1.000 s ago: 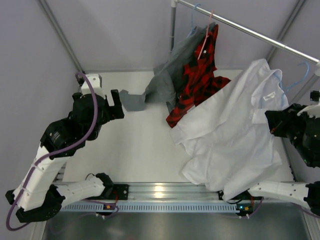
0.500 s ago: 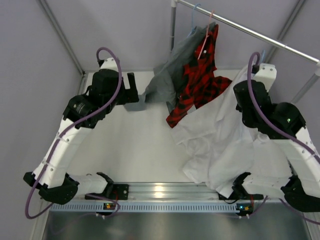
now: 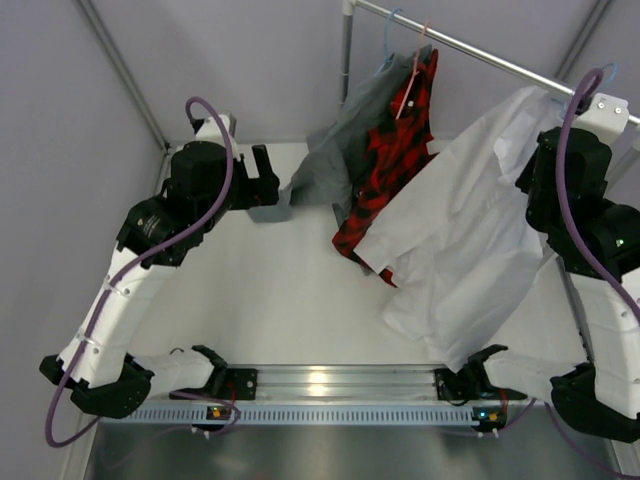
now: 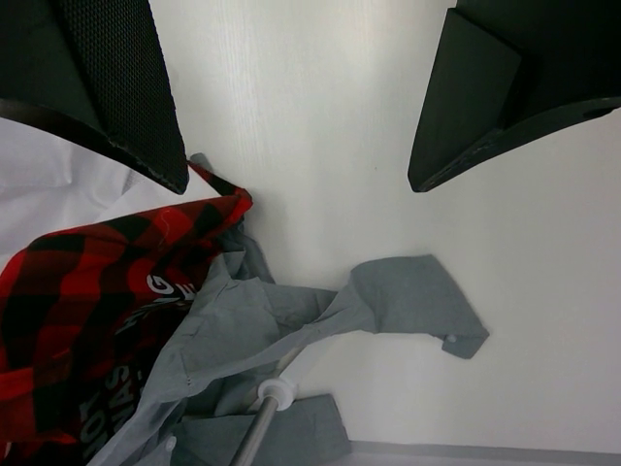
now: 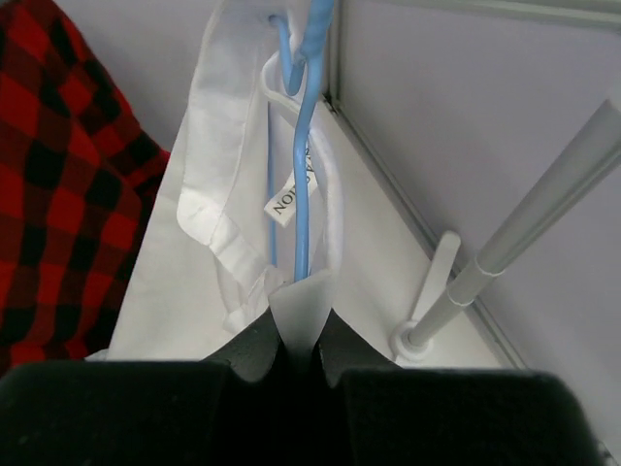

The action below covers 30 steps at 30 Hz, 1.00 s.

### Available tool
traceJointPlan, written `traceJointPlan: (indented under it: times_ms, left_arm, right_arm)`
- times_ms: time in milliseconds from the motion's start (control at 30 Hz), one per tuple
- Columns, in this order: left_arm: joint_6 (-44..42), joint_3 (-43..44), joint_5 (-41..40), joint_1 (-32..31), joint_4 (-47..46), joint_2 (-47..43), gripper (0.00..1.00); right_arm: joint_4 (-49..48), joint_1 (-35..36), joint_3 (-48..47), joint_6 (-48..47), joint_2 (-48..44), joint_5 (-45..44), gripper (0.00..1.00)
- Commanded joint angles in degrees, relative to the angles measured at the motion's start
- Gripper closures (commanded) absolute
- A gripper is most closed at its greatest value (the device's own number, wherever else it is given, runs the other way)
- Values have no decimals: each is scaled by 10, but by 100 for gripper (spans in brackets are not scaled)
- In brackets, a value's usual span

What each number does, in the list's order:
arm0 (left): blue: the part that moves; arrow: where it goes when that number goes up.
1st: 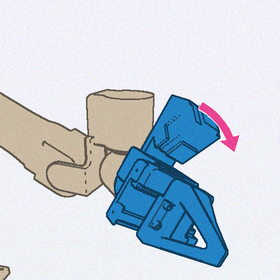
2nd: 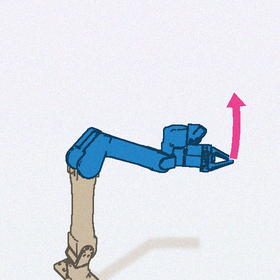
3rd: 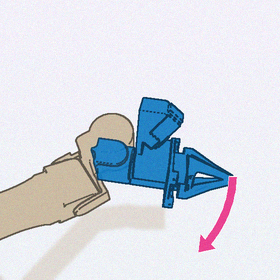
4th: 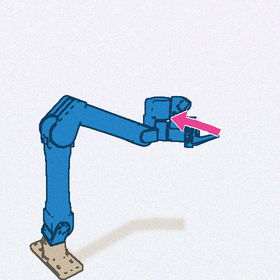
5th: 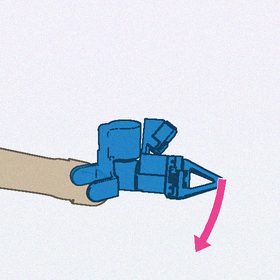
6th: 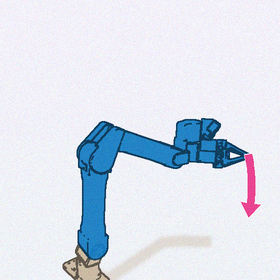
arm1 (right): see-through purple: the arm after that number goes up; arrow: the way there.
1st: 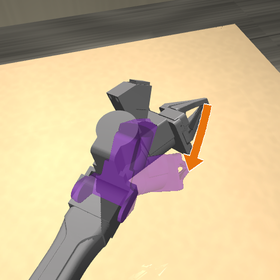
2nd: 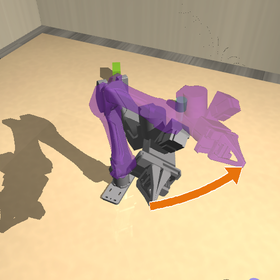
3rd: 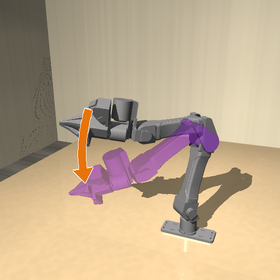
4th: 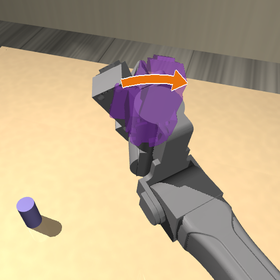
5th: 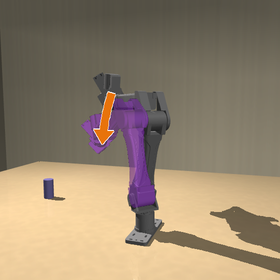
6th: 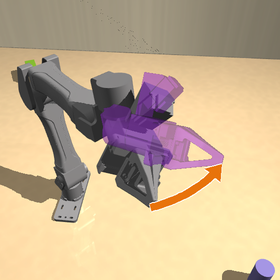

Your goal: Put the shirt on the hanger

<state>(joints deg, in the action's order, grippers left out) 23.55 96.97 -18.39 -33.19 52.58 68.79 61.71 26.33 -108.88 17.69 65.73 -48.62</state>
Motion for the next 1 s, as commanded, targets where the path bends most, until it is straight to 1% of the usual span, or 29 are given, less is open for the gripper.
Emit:
traceJointPlan:
  times_ms: [0, 133, 233, 300, 400, 500, 533, 600, 633, 700, 733, 767, 800, 833, 867, 900, 933, 967]
  left_arm:
    - [-30, -10, -20, 3, -2, -21, 2]
    - [-41, -24, -44, 4, 21, -45, 2]
    - [-44, -56, -52, 4, 22, -69, 1]
    - [-42, -82, -60, 3, 22, -77, 1]
    - [-26, -107, -95, 7, 26, -80, 2]
    - [-11, -128, -123, 46, 32, -64, 1]
    - [-8, -133, -98, 86, 25, -64, 2]
    - [-4, -155, -73, 116, 3, -74, 1]
    - [-3, -159, -60, 135, -9, -77, 1]
    - [-3, -158, -57, 144, -15, -78, 1]
    - [-6, -158, -63, 146, -14, -80, 2]
    - [-7, -158, -68, 146, -10, -81, 2]
    - [-10, -160, -74, 147, -8, -86, 1]
    - [-11, -167, -83, 147, -8, -96, 2]
    - [-14, -172, -85, 147, -7, -103, 1]
    - [-18, -183, -86, 147, -8, -119, 1]
    - [-18, -183, -86, 147, -8, -119, 2]
    - [-20, -195, -81, 147, -9, -139, 2]
  right_arm:
    - [-82, -58, 74, 0, -17, 53, 100]
    - [-109, -67, 142, 39, -38, 34, 100]
    - [-127, -67, 168, 63, -34, 22, 100]
    - [-127, -65, 171, 92, -27, 7, 100]
    - [-135, -60, 171, 121, 1, -5, 100]
    - [-137, -50, 153, 132, 34, -12, 100]
    - [-137, -47, 148, 137, 40, -13, 93]
    - [-145, -42, 141, 138, 53, -16, 80]
    - [-150, -43, 143, 133, 54, -12, 57]
    - [-159, -42, 147, 128, 48, 2, 33]
    - [-159, -43, 149, 124, 42, 6, 15]
    - [-159, -43, 157, 118, 24, 19, 9]
    - [-163, -43, 162, 110, 12, 28, 6]
    - [-164, -44, 166, 78, 0, 63, 1]
    - [-163, -44, 171, 61, -26, 79, 1]
    - [-154, -44, 183, 26, -44, 118, 0]
    - [-147, -44, 183, 6, -61, 119, 1]
    - [-141, -46, 197, -17, -97, 161, 0]
